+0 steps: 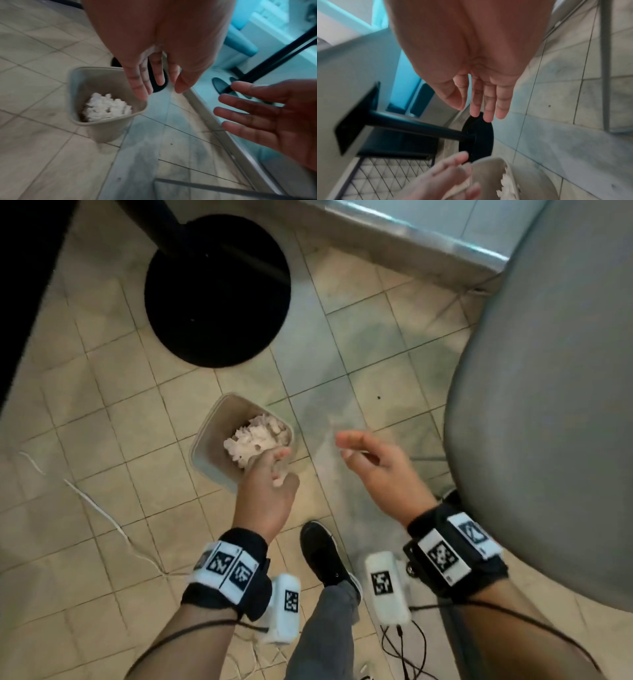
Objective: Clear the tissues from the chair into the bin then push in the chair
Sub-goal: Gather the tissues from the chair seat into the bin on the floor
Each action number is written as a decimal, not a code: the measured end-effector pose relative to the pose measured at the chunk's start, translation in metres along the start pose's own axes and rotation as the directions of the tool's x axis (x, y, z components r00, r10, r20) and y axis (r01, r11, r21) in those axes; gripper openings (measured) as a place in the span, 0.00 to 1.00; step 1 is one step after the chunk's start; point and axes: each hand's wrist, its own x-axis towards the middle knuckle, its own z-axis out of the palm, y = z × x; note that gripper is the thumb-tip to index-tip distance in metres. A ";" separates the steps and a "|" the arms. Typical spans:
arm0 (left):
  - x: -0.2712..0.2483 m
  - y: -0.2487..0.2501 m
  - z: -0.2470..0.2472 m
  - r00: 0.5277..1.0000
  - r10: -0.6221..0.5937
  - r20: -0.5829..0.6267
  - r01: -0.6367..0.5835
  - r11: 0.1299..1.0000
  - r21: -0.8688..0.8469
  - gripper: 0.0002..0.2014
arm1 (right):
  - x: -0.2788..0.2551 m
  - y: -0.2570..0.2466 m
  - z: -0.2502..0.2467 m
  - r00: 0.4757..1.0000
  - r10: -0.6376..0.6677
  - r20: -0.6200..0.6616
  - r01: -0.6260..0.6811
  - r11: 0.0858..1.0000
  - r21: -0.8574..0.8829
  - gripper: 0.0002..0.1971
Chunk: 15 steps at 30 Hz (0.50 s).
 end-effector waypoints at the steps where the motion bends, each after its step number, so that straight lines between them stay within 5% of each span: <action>1: -0.009 0.020 0.005 0.999 0.036 0.030 -0.035 0.999 -0.005 0.17 | -0.015 -0.005 -0.013 0.999 -0.003 -0.036 0.004 0.999 0.034 0.14; 8: -0.056 0.169 0.061 0.914 0.330 0.238 -0.353 0.934 0.061 0.09 | -0.098 -0.035 -0.139 0.933 -0.021 -0.359 0.084 0.983 0.160 0.11; 12: -0.065 0.248 0.114 0.831 0.420 0.364 -0.490 0.863 0.122 0.08 | -0.120 -0.027 -0.226 0.777 0.004 -0.629 0.057 0.995 0.077 0.12; 15: -0.066 0.294 0.161 0.759 0.470 0.450 -0.584 0.797 0.153 0.09 | -0.135 -0.004 -0.280 0.648 0.032 -0.761 -0.101 0.994 -0.045 0.14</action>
